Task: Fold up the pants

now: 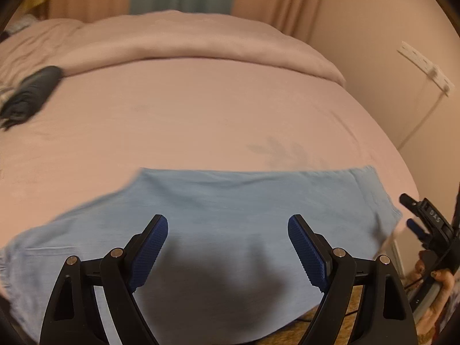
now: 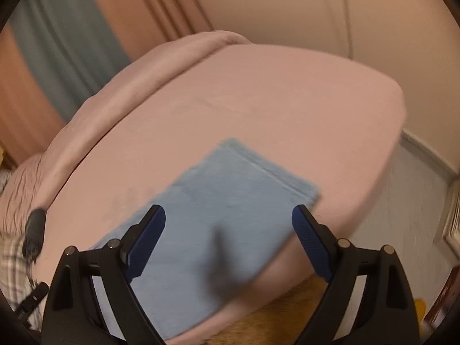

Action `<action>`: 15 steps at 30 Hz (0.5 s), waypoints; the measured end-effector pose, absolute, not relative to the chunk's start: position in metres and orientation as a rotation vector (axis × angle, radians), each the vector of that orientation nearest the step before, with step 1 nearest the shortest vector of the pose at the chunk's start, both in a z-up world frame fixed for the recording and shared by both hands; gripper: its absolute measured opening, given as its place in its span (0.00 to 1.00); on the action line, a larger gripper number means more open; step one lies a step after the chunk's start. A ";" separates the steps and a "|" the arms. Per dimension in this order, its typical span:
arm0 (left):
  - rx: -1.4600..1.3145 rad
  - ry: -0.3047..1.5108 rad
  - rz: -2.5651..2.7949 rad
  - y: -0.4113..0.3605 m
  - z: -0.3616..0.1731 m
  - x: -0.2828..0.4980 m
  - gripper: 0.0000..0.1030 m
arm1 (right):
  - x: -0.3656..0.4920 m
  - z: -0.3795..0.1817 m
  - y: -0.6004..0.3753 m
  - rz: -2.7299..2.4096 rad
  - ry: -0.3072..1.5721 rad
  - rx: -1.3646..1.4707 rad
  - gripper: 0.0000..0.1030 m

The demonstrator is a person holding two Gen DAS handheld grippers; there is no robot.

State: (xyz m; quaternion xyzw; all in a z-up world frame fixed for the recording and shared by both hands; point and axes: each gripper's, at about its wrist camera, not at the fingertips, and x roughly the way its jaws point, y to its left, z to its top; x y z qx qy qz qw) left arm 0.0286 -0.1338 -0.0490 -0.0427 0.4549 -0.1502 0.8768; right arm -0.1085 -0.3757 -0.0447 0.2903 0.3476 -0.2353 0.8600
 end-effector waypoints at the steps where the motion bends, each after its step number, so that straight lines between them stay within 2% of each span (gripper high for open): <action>1: -0.098 0.967 -0.330 -0.140 -0.054 0.031 0.83 | -0.111 -0.048 -0.383 -0.506 0.734 0.625 0.87; 10: -0.155 1.127 -0.386 -0.171 -0.110 0.045 0.83 | -0.135 -0.072 -0.423 -0.515 0.710 0.761 0.87; 15: -0.216 1.078 -0.372 -0.160 -0.114 0.041 0.82 | -0.125 -0.081 -0.418 -0.431 0.711 0.784 0.77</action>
